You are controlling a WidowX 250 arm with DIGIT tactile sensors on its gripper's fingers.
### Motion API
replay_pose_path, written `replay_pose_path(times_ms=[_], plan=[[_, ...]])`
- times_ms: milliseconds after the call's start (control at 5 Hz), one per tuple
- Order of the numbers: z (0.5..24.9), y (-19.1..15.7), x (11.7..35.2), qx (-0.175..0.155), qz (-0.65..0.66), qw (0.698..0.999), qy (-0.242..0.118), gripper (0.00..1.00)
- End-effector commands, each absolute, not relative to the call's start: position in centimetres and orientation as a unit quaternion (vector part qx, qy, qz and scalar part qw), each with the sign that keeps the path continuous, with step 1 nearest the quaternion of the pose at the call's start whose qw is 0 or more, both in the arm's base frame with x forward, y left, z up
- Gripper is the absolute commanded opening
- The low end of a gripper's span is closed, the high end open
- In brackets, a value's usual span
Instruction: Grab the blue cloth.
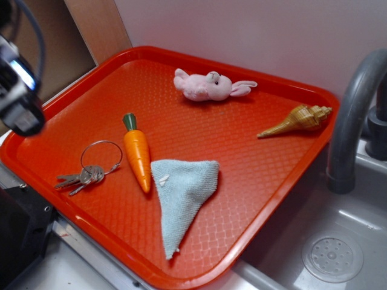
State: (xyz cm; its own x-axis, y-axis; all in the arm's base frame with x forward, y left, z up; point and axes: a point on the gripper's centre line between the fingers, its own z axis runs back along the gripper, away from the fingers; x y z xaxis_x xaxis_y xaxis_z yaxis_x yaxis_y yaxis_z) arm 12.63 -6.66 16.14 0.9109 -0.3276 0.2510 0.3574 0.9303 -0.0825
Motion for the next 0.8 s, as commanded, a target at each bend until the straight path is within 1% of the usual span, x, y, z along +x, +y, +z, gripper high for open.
replay_pose_path(times_ms=[0, 400, 600], plan=[[16.7, -7.2, 12.8, -0.071, -0.18, 0.973, -0.128, 1.0], [16.7, -7.2, 12.8, -0.071, -0.18, 0.973, -0.128, 1.0], [11.7, -11.8, 14.9, -0.05, -0.249, 0.959, -0.129, 1.0]])
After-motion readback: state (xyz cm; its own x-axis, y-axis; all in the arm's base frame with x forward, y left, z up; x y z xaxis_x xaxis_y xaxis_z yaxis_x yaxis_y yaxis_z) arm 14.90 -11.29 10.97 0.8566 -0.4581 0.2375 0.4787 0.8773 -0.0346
